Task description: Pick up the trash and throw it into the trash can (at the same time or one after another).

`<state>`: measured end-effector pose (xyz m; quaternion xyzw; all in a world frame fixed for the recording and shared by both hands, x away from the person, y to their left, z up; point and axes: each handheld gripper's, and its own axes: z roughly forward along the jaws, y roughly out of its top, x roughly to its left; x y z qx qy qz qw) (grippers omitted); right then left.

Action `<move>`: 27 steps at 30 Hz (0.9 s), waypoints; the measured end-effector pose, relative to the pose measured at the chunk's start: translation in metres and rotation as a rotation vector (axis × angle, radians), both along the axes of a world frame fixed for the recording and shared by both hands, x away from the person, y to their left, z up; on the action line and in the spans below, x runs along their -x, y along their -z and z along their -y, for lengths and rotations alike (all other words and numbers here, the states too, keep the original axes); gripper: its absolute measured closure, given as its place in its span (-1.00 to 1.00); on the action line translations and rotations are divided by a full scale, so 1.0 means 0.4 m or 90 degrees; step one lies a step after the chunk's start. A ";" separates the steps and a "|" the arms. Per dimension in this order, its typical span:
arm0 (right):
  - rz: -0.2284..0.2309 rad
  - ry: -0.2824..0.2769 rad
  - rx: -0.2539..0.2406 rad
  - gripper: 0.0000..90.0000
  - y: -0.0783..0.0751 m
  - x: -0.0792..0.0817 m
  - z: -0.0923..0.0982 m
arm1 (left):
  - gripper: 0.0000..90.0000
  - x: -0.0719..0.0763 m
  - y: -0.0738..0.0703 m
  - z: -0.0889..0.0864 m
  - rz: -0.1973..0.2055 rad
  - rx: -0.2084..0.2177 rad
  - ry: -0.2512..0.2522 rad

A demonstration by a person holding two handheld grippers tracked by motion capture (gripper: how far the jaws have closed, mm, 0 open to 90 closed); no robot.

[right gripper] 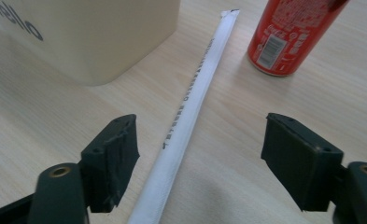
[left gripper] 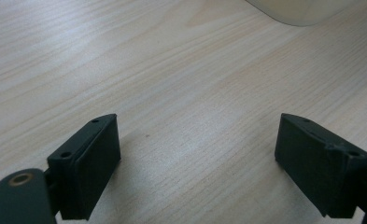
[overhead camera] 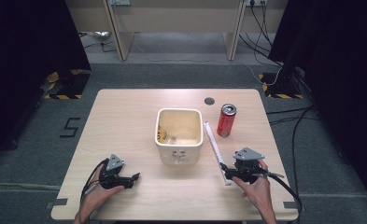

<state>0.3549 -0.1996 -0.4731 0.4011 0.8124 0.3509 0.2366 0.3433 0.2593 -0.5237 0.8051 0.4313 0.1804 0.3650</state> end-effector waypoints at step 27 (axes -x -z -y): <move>-0.057 -0.003 0.003 0.34 0.088 -0.063 -0.044 | -0.70 0.000 0.000 0.000 0.000 0.000 0.000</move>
